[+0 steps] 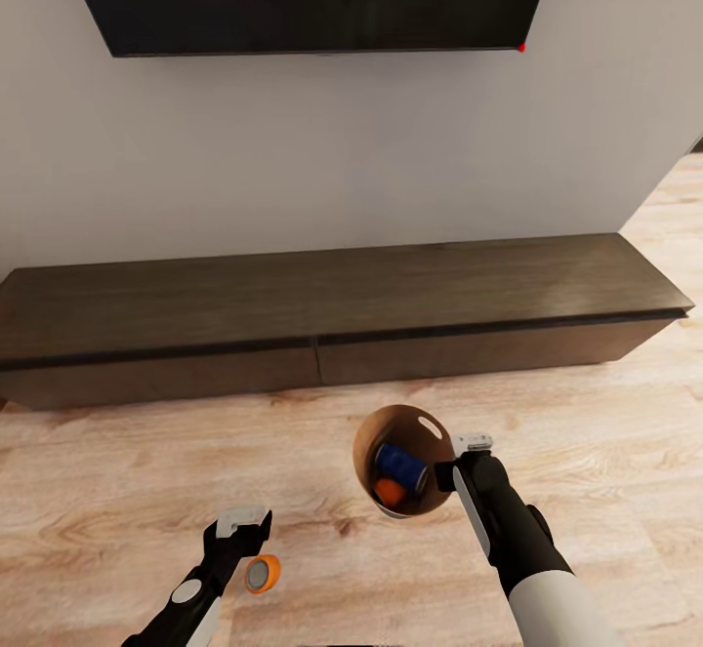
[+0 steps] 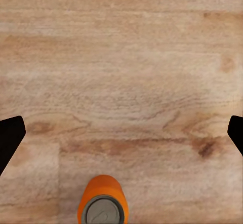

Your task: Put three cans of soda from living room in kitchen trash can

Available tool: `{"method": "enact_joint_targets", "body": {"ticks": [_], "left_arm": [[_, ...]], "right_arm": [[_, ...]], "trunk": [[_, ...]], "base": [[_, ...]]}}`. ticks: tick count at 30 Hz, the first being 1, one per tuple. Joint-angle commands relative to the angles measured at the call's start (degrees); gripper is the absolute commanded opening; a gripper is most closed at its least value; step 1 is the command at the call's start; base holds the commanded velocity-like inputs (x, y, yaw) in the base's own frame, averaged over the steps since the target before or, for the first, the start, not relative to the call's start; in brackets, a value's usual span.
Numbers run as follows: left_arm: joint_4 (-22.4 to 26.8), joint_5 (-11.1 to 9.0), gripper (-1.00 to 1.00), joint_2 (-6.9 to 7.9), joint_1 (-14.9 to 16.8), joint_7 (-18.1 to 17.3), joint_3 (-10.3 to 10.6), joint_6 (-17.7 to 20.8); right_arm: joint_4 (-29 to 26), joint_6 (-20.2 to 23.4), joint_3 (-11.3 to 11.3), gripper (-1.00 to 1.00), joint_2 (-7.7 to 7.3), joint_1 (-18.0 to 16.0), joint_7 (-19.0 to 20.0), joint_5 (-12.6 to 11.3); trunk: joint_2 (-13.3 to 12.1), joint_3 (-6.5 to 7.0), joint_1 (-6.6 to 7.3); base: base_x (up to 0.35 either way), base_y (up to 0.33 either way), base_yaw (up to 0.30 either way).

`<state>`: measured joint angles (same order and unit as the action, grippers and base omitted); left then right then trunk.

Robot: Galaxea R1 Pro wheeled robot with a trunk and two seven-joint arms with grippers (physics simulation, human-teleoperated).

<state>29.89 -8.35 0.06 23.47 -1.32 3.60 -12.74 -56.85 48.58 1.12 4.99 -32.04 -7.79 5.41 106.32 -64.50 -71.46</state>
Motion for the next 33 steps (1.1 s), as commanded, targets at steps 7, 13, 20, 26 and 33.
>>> {"method": "enact_joint_targets", "body": {"ticks": [7, 13, 20, 26, 33], "left_arm": [[-0.01, 0.00, 1.00, 0.04, -0.01, 0.00, -0.06, 0.00], [-0.01, 0.00, 1.00, 0.10, -0.03, 0.00, -0.08, 0.00], [-0.01, 0.00, 1.00, 0.11, -0.03, -0.01, -0.10, 0.00], [-0.01, 0.00, 1.00, 0.11, -0.02, -0.01, -0.10, 0.00], [-0.01, 0.00, 1.00, 0.11, -0.04, 0.00, -0.09, 0.00]], "right_arm": [[-0.01, -0.07, 0.03, -1.00, 0.00, -0.03, 0.05, -0.58], [-0.01, -0.07, 0.03, -1.00, 0.00, -0.03, 0.05, -0.58], [-0.01, -0.07, 0.03, -1.00, 0.00, -0.01, 0.05, -0.58], [-0.01, -0.07, 0.03, -1.00, -0.02, -0.02, 0.05, -0.58], [-0.01, -0.07, 0.03, -1.00, 0.00, -0.04, 0.05, -0.58]], "trunk": [[1.22, -0.54, -0.66], [1.22, -0.54, -0.66], [1.22, -0.54, -0.66], [1.22, -0.54, -0.66], [1.22, -0.79, -0.66]], "base": [[0.000, 0.000, 0.000], [-0.067, 0.000, 0.000], [-0.177, 0.000, 0.000], [-0.048, 0.000, 0.000], [-0.033, 0.000, 0.000]]}}
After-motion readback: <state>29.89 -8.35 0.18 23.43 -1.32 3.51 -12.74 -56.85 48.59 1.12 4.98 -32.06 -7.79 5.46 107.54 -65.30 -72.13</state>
